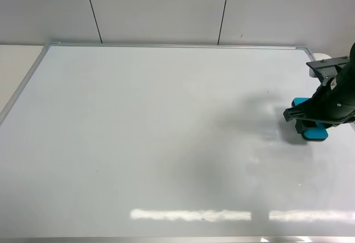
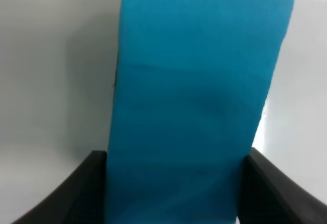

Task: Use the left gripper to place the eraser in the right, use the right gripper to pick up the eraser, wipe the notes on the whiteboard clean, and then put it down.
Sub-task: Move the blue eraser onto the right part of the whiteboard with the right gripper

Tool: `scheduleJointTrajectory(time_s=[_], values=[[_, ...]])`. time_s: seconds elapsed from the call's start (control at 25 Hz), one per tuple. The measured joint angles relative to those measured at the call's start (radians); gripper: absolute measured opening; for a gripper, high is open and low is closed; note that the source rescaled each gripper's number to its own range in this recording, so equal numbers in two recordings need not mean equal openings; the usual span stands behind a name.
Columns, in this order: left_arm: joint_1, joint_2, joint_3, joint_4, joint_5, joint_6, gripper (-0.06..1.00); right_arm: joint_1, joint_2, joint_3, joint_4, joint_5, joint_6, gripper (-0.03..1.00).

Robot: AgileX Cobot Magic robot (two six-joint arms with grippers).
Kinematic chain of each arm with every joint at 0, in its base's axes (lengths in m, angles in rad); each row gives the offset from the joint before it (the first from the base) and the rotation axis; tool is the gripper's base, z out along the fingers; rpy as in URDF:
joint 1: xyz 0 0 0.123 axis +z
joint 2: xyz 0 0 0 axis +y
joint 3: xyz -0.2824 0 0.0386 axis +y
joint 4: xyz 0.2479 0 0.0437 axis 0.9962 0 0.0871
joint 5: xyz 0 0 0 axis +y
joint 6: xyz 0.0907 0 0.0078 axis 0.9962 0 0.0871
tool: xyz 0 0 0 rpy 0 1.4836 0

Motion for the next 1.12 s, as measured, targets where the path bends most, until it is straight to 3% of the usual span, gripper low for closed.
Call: scheduleJointTrajectory(time_s=[0.28, 0.96, 1.0, 1.04, 1.08, 1.12], values=[[0.000, 0.000, 0.000, 0.000, 0.000, 0.000, 1.00, -0.001, -0.001, 0.007, 0.044, -0.003, -0.157, 0.00], [0.000, 0.000, 0.000, 0.000, 0.000, 0.000, 1.00, -0.001, 0.052, 0.007, 0.044, -0.033, -0.082, 0.00], [0.000, 0.000, 0.000, 0.000, 0.000, 0.000, 1.00, -0.001, 0.052, 0.007, 0.038, -0.032, -0.081, 0.03], [0.000, 0.000, 0.000, 0.000, 0.000, 0.000, 1.00, -0.001, 0.052, 0.007, 0.034, -0.029, -0.074, 0.16], [0.000, 0.000, 0.000, 0.000, 0.000, 0.000, 1.00, -0.001, 0.052, 0.007, 0.026, -0.029, -0.068, 0.34], [0.000, 0.000, 0.000, 0.000, 0.000, 0.000, 1.00, -0.001, 0.052, 0.007, 0.015, -0.030, -0.054, 0.58]])
